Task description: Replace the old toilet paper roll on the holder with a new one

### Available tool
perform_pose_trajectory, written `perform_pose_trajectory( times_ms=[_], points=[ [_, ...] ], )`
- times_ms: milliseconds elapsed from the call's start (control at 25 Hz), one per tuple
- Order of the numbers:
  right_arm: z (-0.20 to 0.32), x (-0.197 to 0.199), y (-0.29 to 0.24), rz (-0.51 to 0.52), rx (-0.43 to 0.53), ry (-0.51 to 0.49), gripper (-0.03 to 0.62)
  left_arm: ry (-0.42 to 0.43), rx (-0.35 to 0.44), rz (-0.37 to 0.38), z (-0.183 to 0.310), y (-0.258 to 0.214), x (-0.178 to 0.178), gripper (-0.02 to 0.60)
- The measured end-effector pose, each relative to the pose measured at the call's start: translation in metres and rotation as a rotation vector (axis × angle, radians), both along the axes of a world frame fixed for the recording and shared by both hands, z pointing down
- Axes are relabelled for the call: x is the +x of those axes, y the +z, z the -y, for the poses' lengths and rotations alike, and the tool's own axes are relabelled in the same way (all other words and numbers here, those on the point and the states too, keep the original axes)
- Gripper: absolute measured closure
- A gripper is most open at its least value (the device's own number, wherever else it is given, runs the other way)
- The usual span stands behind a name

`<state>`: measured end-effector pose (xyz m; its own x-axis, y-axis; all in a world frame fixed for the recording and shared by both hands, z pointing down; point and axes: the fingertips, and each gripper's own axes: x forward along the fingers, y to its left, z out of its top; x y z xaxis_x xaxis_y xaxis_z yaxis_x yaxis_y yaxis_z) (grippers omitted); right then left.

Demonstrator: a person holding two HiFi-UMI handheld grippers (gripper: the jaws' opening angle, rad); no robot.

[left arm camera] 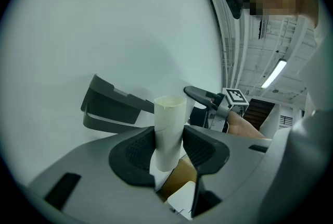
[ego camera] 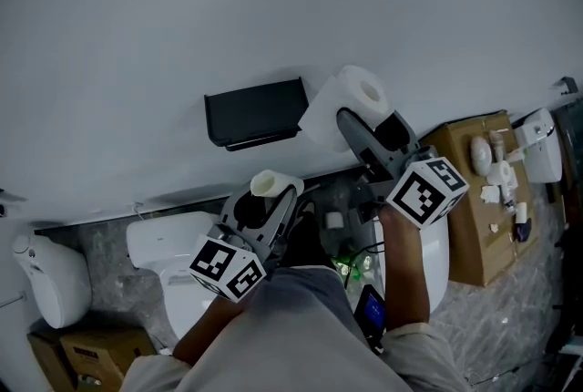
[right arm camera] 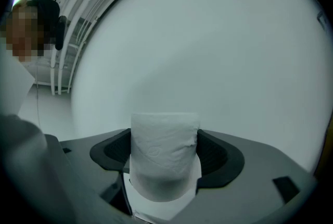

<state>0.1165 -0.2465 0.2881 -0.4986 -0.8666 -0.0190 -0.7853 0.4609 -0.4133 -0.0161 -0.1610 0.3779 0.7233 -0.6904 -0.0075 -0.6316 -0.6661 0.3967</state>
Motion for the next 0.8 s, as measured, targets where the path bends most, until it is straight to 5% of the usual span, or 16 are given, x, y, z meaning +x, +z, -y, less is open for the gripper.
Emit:
perform_pose_trajectory(
  times_ms=[240,440,800],
  points=[
    [0.004,0.025,0.022,0.128,-0.061,0.041,0.209,0.018,-0.032,-0.013,0.004,0.006,0.007,0.42],
    [0.013,0.034,0.048,0.389,-0.125,0.012,0.209,0.02,-0.038,-0.005,0.006,0.008,0.009,0.42],
    [0.022,0.052,0.121,0.742,-0.341,0.111,0.209,0.001,-0.053,0.009,0.004,0.013,0.006,0.42]
  ],
)
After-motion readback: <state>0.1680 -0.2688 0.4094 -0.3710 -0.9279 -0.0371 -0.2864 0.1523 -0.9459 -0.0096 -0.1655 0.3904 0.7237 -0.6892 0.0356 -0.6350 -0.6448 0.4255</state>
